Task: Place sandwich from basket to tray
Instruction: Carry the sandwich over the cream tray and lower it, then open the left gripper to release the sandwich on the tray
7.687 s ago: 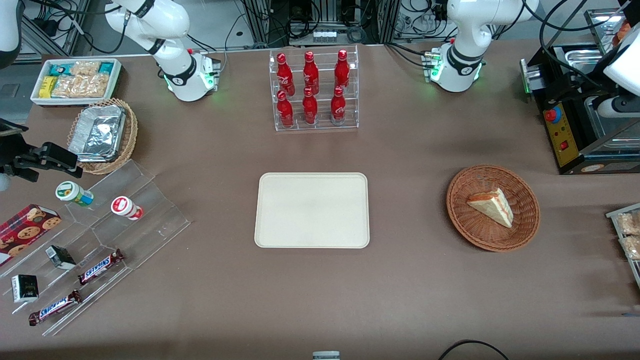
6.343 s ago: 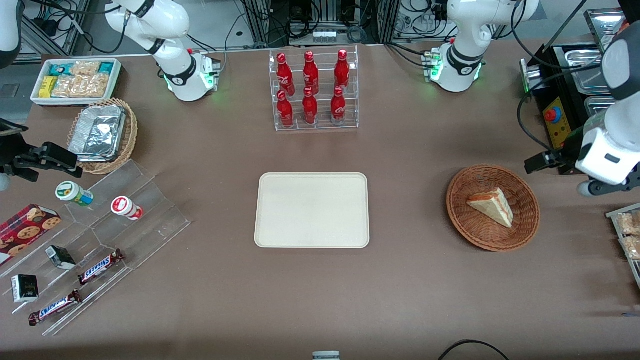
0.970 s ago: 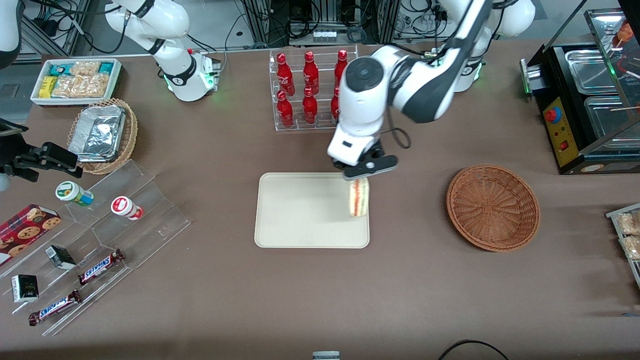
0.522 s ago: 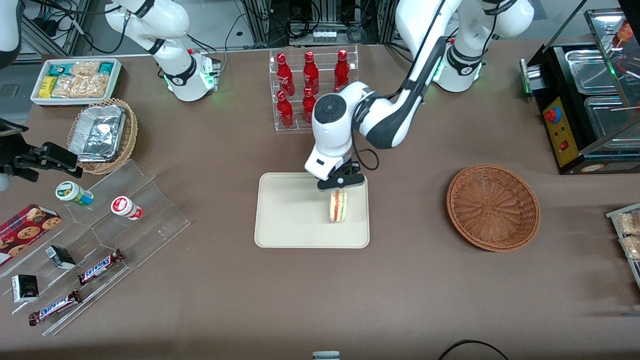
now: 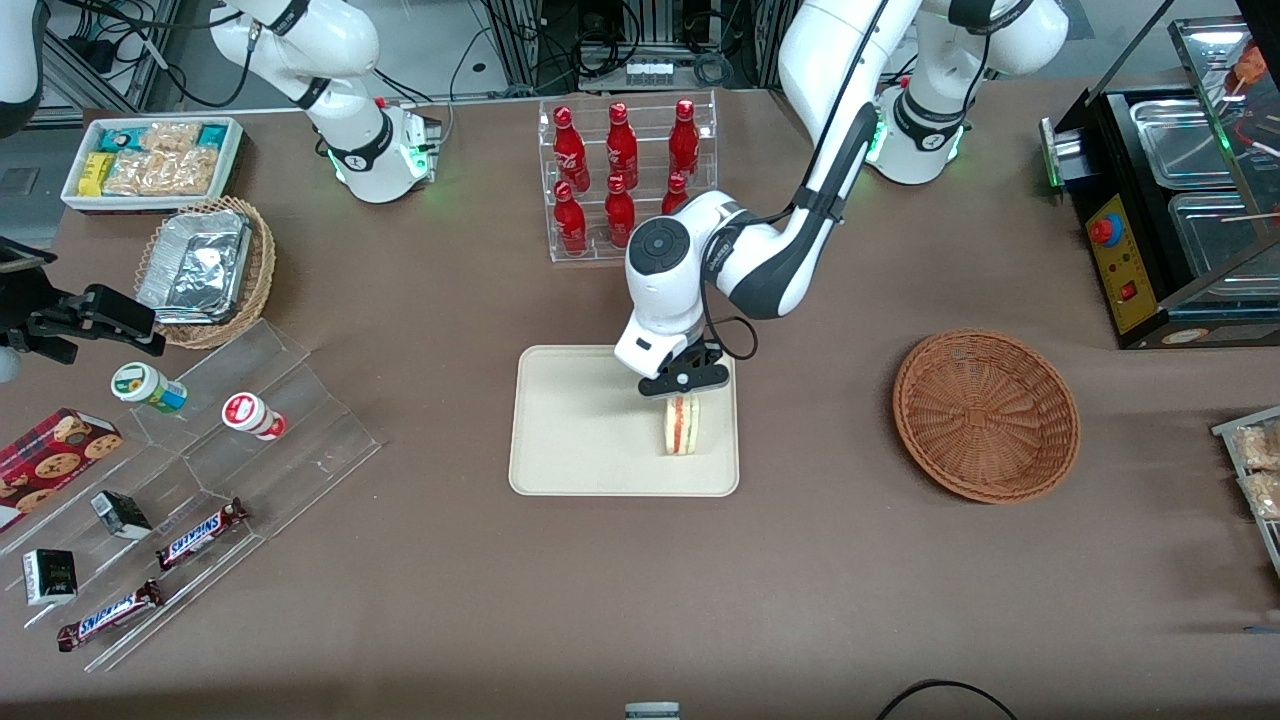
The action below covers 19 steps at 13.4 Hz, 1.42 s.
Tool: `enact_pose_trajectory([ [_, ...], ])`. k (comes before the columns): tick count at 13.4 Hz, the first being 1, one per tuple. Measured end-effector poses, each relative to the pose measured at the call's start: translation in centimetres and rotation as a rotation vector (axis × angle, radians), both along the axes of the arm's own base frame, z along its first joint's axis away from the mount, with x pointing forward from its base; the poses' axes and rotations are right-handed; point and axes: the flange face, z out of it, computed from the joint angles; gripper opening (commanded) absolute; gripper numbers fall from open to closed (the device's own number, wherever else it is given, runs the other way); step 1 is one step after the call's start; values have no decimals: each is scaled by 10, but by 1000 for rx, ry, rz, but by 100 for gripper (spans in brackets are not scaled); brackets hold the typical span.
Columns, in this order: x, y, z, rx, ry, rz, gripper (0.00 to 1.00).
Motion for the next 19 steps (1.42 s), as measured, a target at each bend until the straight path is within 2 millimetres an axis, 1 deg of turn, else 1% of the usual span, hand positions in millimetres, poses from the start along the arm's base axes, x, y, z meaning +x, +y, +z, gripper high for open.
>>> enact_pose_trajectory([
  [5,-1,2,-16,28,6,-11,0],
  [6,-1,2,-19,34,6,-14,29],
  [7,-1,2,-20,36,6,-15,85],
  [8,-1,2,-20,37,5,-16,100],
  [12,0,0,-17,33,0,-18,100],
  [13,3,-2,-11,24,-9,-16,100],
  [14,6,-3,-1,16,-19,-12,100],
  [15,11,-3,15,17,-23,-4,100],
  [16,16,-2,36,26,-20,11,100],
  [18,30,7,84,29,-30,61,100],
  [19,39,19,112,24,-40,89,100],
])
